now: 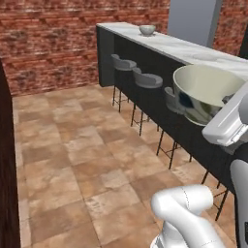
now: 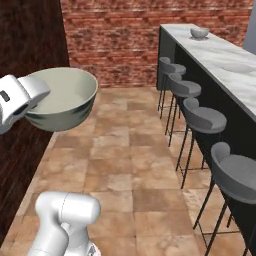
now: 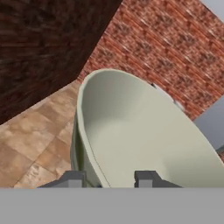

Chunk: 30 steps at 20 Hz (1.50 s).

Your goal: Move the bowls from the cabinet to the plates on the dining table.

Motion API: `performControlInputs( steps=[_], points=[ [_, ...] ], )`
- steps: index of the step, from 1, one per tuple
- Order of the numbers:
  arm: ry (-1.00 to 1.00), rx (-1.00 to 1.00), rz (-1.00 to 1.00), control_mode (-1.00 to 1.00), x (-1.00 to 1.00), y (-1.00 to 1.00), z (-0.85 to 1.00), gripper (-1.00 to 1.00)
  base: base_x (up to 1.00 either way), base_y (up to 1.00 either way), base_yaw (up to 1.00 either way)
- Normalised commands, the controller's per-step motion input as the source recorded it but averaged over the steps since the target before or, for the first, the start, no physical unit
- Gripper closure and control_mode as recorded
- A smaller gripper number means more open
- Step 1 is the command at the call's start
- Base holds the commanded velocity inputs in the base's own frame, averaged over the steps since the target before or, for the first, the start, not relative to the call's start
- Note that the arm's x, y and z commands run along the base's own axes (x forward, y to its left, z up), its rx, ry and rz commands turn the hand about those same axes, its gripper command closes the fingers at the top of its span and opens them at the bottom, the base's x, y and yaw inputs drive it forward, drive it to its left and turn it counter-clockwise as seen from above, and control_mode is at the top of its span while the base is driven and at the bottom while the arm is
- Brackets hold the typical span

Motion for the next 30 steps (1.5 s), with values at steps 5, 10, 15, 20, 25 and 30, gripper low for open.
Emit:
performControlInputs(
  steps=[5,10,15,20,25,30],
  points=[
    [0.00,0.00,0.00,1.00,0.00,0.00,0.00,1.00,1.00,0.26,-0.30],
    [0.00,0.00,0.00,1.00,0.00,0.00,0.00,1.00,1.00,0.45,-0.29],
    [0.00,0.00,0.00,1.00,0.00,0.00,0.00,1.00,1.00,0.48,-0.30],
    [0.00,0.00,0.00,1.00,0.00,0.00,0.00,1.00,1.00,0.50,-0.37],
    [0.00,0.00,0.00,1.00,0.00,0.00,0.00,1.00,0.90,0.39,-0.54],
    [0.00,0.00,0.00,1.00,0.00,0.00,0.00,1.00,0.85,0.26,-0.68]
  ],
)
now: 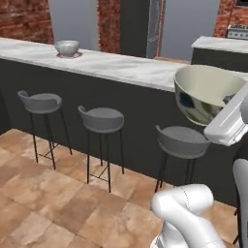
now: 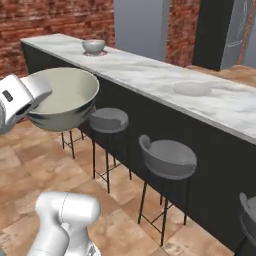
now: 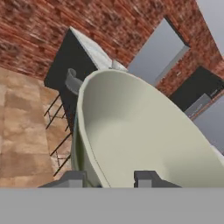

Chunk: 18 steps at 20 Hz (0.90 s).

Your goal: Move the bowls from the cabinet to the plates on the dining table.

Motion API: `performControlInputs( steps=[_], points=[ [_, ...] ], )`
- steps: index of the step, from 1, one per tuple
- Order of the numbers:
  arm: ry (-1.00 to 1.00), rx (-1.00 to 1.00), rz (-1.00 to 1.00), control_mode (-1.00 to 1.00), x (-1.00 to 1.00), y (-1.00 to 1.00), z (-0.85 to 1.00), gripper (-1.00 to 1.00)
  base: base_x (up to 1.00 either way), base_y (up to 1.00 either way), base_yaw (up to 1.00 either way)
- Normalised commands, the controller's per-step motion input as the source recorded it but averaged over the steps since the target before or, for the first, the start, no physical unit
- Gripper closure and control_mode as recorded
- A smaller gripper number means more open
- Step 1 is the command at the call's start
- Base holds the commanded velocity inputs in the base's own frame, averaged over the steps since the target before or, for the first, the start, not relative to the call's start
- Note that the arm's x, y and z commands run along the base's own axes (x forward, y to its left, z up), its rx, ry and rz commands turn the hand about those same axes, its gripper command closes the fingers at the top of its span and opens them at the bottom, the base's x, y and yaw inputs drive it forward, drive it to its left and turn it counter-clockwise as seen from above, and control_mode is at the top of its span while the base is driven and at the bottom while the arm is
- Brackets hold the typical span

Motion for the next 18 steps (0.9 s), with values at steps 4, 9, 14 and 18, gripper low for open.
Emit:
performControlInputs(
  steps=[4,9,14,18],
  points=[
    [0.00,0.00,0.00,1.00,0.00,0.00,0.00,1.00,0.70,0.39,-0.68],
    [0.00,0.00,0.00,1.00,0.00,0.00,0.00,1.00,0.61,0.75,-0.58],
    [0.00,0.00,0.00,1.00,0.00,0.00,0.00,1.00,0.68,0.81,-0.54],
    [0.00,0.00,0.00,1.00,0.00,0.00,0.00,1.00,0.84,0.67,-0.51]
  ],
)
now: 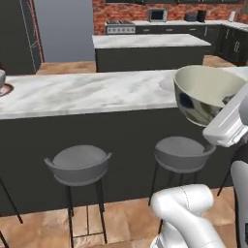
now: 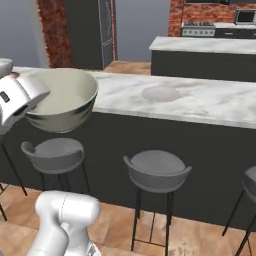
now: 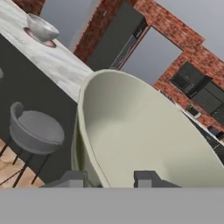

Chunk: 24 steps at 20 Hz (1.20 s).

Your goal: Move the bowls from the cabinet to the plates on the dining table.

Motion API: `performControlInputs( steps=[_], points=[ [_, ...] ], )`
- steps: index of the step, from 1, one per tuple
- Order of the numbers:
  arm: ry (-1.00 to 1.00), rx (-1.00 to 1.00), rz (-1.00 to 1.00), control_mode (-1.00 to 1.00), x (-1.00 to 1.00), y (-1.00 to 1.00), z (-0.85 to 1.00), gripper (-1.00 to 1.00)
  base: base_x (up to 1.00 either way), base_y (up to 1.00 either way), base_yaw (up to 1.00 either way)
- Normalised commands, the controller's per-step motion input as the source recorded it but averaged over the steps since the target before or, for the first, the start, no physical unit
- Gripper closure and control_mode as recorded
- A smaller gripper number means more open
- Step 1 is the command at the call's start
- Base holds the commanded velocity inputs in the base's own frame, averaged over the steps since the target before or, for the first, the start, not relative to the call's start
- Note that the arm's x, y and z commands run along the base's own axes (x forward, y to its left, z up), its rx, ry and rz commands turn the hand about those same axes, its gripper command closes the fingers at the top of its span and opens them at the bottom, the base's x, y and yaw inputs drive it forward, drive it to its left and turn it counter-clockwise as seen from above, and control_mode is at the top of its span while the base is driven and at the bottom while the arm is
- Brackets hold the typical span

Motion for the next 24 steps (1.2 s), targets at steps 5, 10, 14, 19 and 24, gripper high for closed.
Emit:
performControlInputs(
  steps=[5,10,14,19,24],
  points=[
    [0.00,0.00,0.00,1.00,0.00,0.00,0.00,1.00,0.91,0.04,-0.33],
    [0.00,0.00,0.00,1.00,0.00,0.00,0.00,1.00,0.45,-0.23,-0.05],
    [0.00,0.00,0.00,1.00,0.00,0.00,0.00,1.00,0.28,-0.23,0.00],
    [0.00,0.00,0.00,1.00,0.00,0.00,0.00,1.00,0.43,-0.43,0.00],
    [0.00,0.00,0.00,1.00,0.00,0.00,0.00,1.00,0.65,-0.50,-0.05]
  ],
)
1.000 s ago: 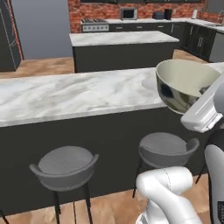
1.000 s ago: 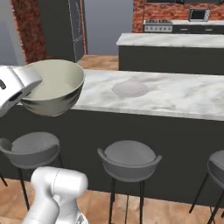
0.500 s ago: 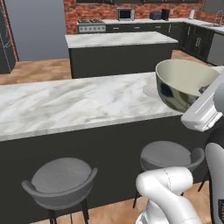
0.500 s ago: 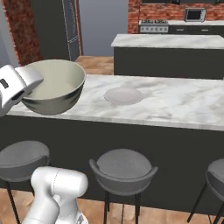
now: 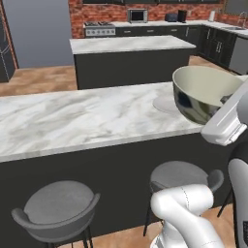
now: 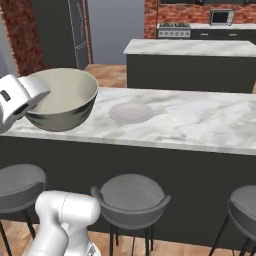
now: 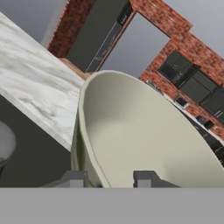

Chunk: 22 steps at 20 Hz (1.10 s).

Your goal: Move the bowls from the cabinet to the plates on the dining table.

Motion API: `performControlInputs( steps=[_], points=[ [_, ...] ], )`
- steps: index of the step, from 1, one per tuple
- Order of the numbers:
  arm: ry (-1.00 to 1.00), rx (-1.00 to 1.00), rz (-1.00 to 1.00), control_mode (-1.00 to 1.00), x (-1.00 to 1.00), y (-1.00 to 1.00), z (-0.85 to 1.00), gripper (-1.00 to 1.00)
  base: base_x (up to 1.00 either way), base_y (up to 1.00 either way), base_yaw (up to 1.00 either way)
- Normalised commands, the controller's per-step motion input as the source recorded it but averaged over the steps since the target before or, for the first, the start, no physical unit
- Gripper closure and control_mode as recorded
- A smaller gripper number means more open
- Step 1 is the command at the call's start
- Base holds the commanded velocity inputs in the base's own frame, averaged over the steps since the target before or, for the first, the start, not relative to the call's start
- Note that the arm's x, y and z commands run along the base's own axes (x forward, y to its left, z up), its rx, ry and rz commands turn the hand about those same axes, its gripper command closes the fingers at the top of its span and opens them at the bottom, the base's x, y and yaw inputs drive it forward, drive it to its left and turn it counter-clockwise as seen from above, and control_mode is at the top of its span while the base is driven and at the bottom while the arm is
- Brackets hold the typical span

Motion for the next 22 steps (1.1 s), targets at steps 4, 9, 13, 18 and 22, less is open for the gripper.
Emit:
performControlInputs(
  steps=[4,9,13,18,22],
  points=[
    [0.00,0.00,0.00,1.00,0.00,0.00,0.00,1.00,0.75,-0.47,-0.14],
    [0.00,0.00,0.00,1.00,0.00,0.00,0.00,1.00,0.91,-0.15,-0.09],
    [0.00,0.00,0.00,1.00,0.00,0.00,0.00,1.00,0.99,-0.33,-0.12],
    [0.00,0.00,0.00,1.00,0.00,0.00,0.00,1.00,1.00,-0.34,-0.08],
    [0.00,0.00,0.00,1.00,0.00,0.00,0.00,1.00,0.10,-0.03,0.00]
  ],
)
